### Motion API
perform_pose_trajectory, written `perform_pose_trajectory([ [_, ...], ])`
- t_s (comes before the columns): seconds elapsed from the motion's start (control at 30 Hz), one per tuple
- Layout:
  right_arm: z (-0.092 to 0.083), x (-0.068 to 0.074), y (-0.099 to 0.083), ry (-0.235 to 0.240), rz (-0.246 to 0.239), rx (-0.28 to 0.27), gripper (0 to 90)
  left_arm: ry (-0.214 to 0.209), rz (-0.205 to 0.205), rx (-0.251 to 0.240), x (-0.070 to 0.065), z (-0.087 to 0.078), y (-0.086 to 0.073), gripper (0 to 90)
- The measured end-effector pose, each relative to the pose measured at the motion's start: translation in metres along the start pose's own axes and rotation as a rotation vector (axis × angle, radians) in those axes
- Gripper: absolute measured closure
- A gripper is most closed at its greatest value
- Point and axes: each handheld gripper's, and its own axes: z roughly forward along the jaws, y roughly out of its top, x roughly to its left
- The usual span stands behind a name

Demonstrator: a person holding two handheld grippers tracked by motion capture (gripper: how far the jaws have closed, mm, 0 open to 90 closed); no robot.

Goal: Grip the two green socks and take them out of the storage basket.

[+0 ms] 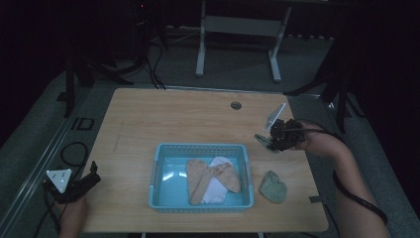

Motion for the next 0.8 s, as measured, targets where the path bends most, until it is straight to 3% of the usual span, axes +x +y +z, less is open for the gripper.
perform_pose_trajectory([
  [0.17,0.013,-0.01,-0.013,0.009,0.037,0.011,80.1,0.0,0.004,-0.001,0.0,0.0,0.0,0.4],
  [0.4,0.043,-0.014,-0.019,0.025,0.025,0.041,80.1,0.001,0.007,0.001,0.0,0.0,0.0,0.4],
  [0.8,0.109,-0.005,-0.025,0.134,0.021,0.15,79.8,0.002,0.008,0.002,0.0,0.0,0.0,0.4],
])
